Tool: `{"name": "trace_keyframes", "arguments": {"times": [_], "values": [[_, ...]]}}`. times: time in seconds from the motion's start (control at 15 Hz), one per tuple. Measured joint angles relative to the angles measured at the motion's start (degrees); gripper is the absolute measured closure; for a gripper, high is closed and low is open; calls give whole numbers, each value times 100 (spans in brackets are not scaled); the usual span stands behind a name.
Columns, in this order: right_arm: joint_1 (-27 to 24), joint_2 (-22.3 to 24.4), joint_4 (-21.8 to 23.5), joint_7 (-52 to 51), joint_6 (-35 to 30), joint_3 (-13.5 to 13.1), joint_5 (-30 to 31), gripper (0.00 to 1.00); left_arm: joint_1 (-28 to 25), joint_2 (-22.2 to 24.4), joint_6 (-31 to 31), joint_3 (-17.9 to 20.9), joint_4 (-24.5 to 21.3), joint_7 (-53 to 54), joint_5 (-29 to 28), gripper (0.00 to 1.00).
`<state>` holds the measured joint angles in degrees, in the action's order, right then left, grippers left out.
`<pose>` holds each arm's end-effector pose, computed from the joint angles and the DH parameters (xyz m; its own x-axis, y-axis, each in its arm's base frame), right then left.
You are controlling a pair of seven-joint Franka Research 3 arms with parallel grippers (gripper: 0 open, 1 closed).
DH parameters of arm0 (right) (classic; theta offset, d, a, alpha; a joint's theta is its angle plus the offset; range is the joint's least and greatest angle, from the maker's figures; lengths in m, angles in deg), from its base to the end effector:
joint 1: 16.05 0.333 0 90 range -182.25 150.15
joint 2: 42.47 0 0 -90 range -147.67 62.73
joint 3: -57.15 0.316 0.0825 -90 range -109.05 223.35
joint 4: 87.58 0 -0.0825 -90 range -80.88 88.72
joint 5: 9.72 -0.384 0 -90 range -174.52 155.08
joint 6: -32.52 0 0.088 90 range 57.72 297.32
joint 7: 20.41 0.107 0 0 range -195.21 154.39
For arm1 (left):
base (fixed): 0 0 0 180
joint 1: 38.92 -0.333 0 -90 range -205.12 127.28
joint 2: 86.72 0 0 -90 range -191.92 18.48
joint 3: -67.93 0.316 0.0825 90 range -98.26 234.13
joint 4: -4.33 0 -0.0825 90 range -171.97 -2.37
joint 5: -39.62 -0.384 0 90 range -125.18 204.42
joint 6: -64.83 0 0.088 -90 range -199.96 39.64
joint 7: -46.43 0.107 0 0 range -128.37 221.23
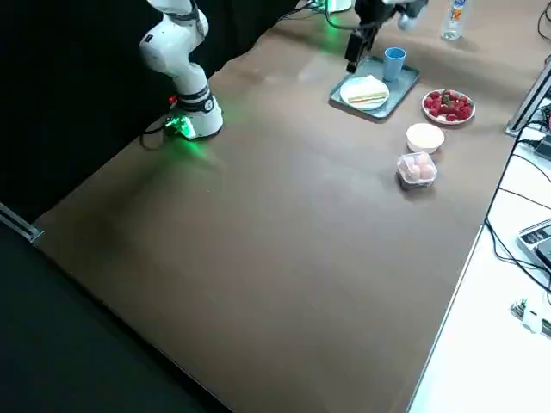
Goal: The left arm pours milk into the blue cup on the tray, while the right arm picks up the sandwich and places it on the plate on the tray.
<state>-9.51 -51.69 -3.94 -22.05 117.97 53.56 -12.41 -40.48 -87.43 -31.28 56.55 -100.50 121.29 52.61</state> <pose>0.5919 0.0388 0.5777 0.9884 0.0828 -0.1275 0.0782 -0.9961 -0.0405 0.5367 -0.1146 0.5072 0.1517 -0.9741 0.1679 -0.9694 -0.1134 0.2177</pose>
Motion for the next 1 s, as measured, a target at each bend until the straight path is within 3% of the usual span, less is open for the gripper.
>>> {"name": "trace_keyframes", "arguments": {"times": [0.4, 0.53, 0.6, 1.0], "values": [[-17, 748, 185, 0, -23, 1, 70, 0, 1052, -121, -955, -47, -734, -1174, -859, 43], [-22, 789, 226, 0, -16, 1, 77, 0, 1390, -248, -1059, -48, -785, -1604, -1243, 44], [-66, 819, 250, 1, -12, 0, 87, 0, 1707, -459, -1198, -52, -800, -2147, -1698, 43], [-219, 1041, 496, 0, 0, 5, 88, 0, 2348, -954, -1402, -54, -702, -2962, -2238, 43]]}}
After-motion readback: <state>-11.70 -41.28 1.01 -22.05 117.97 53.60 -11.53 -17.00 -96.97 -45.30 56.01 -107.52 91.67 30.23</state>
